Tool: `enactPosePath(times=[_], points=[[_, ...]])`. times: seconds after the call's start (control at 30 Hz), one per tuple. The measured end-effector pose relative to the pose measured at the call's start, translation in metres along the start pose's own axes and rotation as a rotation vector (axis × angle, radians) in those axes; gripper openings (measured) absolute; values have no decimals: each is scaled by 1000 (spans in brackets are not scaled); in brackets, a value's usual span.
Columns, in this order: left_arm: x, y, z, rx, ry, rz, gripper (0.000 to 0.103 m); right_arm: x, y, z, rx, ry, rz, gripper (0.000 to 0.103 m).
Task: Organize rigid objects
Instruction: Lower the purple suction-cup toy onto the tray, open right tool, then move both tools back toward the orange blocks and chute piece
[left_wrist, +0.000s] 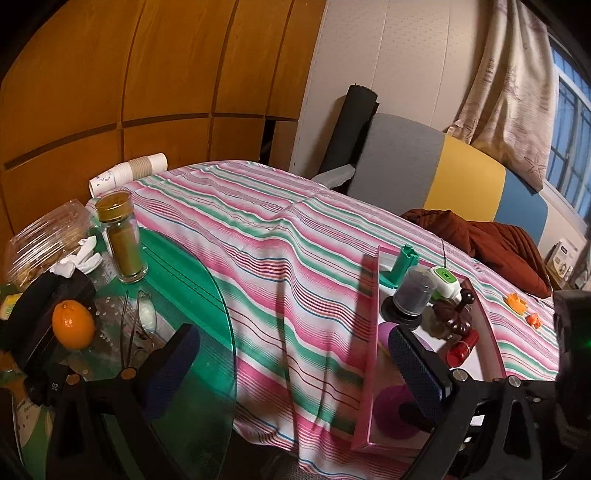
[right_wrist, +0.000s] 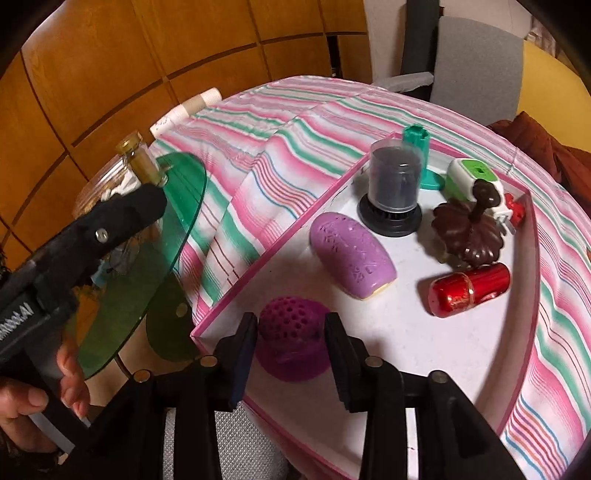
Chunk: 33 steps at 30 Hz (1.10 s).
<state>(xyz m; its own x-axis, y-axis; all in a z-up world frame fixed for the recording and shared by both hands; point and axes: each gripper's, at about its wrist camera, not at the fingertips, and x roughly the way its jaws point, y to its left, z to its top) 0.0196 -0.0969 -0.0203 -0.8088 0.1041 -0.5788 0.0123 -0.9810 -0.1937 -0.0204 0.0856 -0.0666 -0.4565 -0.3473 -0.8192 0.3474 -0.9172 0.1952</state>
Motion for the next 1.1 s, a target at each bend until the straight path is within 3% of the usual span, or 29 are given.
enactPosePath(times=[0.17,0.5,0.67,1.1], points=[[1,-6,-2,16,7,-10,103,-15,-8,0,35,-37,26,38],[1,-25,-8,62,27,-55,103,-31,-20,0,62,-69,-30,38],[1,-36,-10,86,40,-75,103,-45,-35,-1,77,-94,-86,38],[-9,-96,-17,241,51,-224,103,-78,-114,-12,220,-110,-246,38]])
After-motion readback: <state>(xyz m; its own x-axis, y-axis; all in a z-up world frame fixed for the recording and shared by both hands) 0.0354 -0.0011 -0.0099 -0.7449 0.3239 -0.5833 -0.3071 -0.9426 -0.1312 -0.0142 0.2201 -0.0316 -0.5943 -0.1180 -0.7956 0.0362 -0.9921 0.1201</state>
